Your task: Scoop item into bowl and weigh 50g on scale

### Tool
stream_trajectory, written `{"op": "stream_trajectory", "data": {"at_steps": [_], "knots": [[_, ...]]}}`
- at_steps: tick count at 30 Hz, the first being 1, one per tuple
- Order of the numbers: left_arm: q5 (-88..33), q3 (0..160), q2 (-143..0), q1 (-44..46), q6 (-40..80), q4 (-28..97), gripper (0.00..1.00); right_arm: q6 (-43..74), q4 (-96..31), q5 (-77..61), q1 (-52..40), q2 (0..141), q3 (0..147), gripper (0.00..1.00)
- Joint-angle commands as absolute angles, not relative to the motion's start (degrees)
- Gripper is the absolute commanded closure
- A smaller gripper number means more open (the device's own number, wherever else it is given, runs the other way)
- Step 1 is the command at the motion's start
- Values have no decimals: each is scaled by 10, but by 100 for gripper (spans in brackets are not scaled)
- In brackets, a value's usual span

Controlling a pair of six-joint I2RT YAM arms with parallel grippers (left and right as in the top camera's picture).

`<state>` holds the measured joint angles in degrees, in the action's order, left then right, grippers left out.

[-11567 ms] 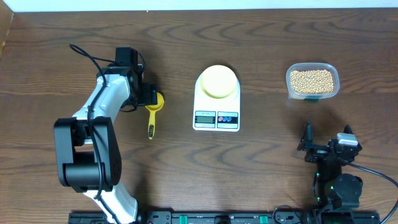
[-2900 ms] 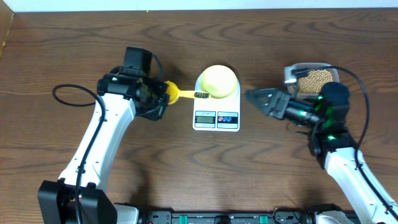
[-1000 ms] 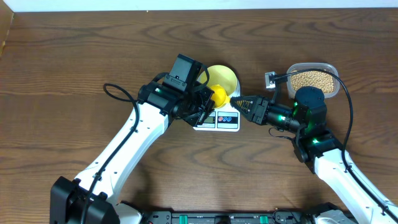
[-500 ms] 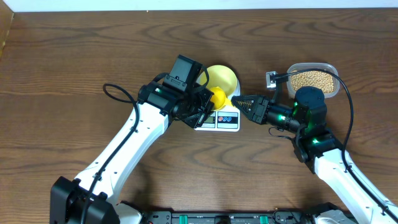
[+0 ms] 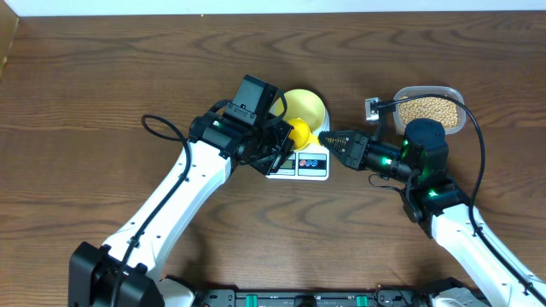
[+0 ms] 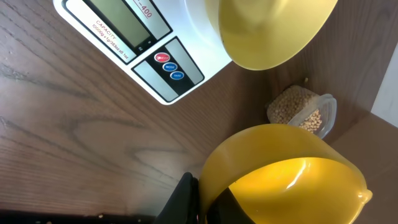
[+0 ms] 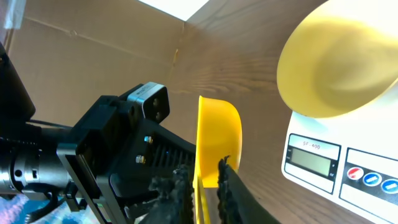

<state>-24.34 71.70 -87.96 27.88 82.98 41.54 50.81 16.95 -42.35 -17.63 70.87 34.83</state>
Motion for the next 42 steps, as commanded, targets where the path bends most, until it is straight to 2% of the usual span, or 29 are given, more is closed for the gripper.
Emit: {"op": "stream_trajectory", "data": {"at_steps": [1, 2, 14, 18, 19, 29, 36, 42], "knots": [[-251, 722, -872, 281, 838, 415, 92, 505, 169, -419, -181, 709, 358, 95], [-251, 722, -872, 281, 838, 415, 92, 505, 169, -419, -181, 709, 358, 99], [-251, 722, -872, 281, 837, 415, 91, 496, 169, -419, -181, 709, 358, 99], [-251, 722, -872, 281, 837, 415, 22, 492, 169, -419, -181, 709, 358, 99], [-251, 722, -872, 281, 837, 415, 17, 492, 169, -419, -181, 709, 358, 99], [-251, 722, -872, 269, 808, 411, 15, 483, 169, -419, -180, 709, 358, 99], [-301, 722, -836, 232, 696, 404, 14, 425, 131, -409, -159, 709, 358, 99], [-300, 722, -773, 228, 538, 400, 14, 425, 131, -444, -125, 708, 359, 99]]}}
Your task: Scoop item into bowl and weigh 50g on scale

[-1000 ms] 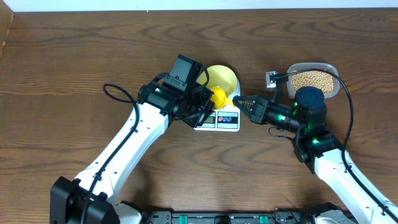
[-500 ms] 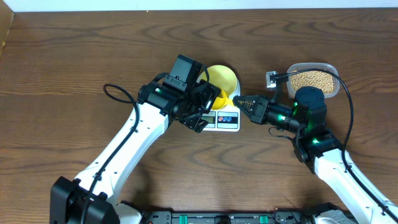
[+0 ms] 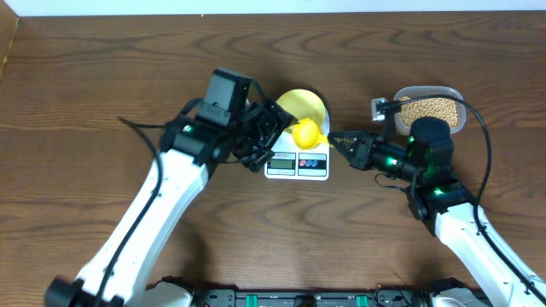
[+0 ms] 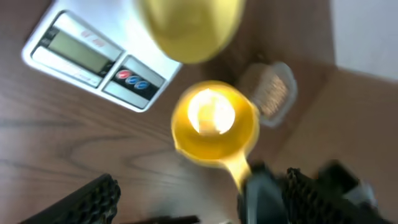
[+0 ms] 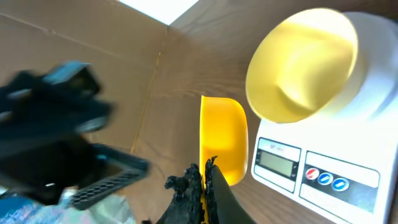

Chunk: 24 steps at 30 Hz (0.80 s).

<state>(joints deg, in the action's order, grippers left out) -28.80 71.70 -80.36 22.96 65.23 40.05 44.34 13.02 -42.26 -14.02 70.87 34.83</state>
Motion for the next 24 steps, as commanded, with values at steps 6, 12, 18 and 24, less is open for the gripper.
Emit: {"op": "stream_trajectory", "data": {"at_steps": [6, 12, 18, 24], "knots": [[-300, 722, -729, 228, 343, 400, 14, 403, 130, -479, -96, 703, 360, 99], [-300, 722, -727, 228, 240, 411, 15, 374, 118, -499, -74, 690, 368, 98], [-300, 722, -727, 228, 240, 436, 14, 312, 18, -492, -56, 681, 403, 99], [-229, 722, -728, 228, 240, 459, 14, 211, -152, -419, -52, 680, 485, 99]]}}
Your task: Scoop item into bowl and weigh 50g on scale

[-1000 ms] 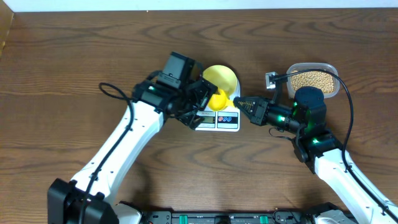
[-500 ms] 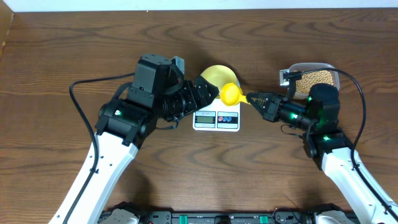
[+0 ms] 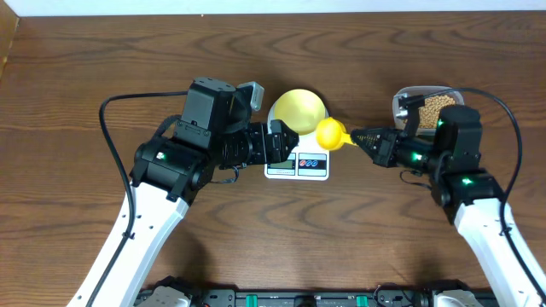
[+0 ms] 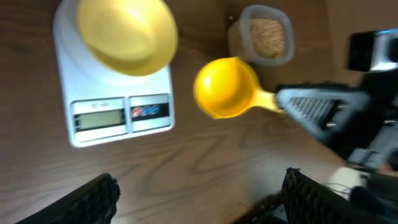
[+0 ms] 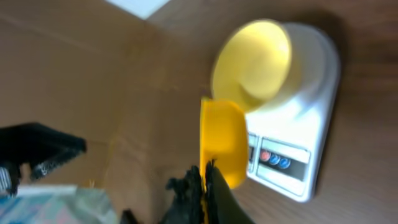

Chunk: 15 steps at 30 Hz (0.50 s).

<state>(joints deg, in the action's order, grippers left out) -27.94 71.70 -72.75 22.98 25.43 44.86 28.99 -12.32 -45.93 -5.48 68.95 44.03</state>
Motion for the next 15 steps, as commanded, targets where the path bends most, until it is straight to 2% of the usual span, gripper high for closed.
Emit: {"op": "stream_trajectory", "data": {"at_steps": [1, 8, 15], "knots": [[-209, 722, -728, 228, 240, 467, 14, 197, -178, -402, -52, 680, 502, 99], [-93, 722, -730, 228, 240, 513, 14, 142, -307, -286, -52, 680, 601, 99], [-85, 722, -730, 228, 243, 514, 14, 141, -343, -228, -52, 680, 634, 99]]}}
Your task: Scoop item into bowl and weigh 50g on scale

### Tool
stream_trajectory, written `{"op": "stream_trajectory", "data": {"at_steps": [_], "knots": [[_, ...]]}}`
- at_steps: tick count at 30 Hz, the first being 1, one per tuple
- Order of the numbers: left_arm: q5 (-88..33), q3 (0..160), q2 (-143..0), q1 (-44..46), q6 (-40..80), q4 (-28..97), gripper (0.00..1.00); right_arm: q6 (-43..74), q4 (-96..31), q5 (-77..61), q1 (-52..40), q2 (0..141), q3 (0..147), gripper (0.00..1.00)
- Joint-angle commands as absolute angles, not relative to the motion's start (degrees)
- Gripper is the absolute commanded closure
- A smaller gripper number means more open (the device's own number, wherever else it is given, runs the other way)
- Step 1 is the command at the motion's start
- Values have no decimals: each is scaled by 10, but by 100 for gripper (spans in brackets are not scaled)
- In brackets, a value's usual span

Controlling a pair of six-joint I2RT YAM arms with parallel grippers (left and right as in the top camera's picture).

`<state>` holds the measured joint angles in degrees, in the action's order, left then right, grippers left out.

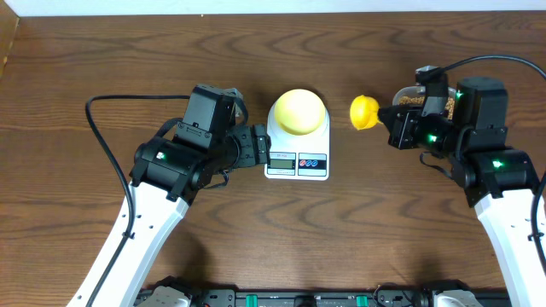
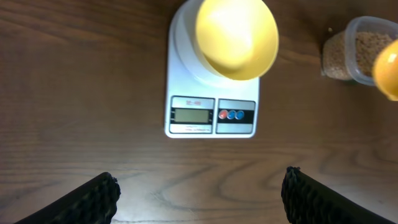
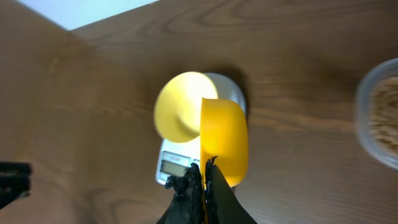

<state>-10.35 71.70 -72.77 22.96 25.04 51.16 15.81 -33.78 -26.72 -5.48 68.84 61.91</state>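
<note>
A pale yellow bowl [image 1: 298, 111] sits on the white scale [image 1: 296, 162], also in the left wrist view as the bowl [image 2: 236, 37] on the scale [image 2: 211, 115]. My right gripper [image 1: 392, 126] is shut on the handle of a yellow scoop [image 1: 363, 111], held in the air right of the scale, next to the grain container [image 1: 416, 98]. In the right wrist view the scoop [image 3: 224, 146] stands on edge above my right gripper [image 3: 204, 173]. My left gripper [image 2: 200, 196] is open and holds nothing, just left of the scale.
The clear container [image 2: 367, 43] of tan grains stands right of the scale and is mostly hidden under the right arm in the overhead view. Brown wooden table [image 1: 102, 68] all round. Black cables trail from both arms.
My right gripper has carried the scoop to the right, from the scale's right edge to beside the grain container. My left gripper has drawn back a little and stays open.
First my left gripper held the scoop in front of the scale, with the right fingers either side of its handle. Then the right gripper was shut on the handle and the left was open and drawn back. The scoop has since moved right, to the container.
</note>
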Motion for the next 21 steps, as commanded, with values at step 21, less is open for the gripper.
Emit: {"op": "stream_trajectory", "data": {"at_steps": [21], "knots": [[-85, 722, -730, 237, 179, 585, 29, 141, -379, -165, -52, 618, 634, 99]]}}
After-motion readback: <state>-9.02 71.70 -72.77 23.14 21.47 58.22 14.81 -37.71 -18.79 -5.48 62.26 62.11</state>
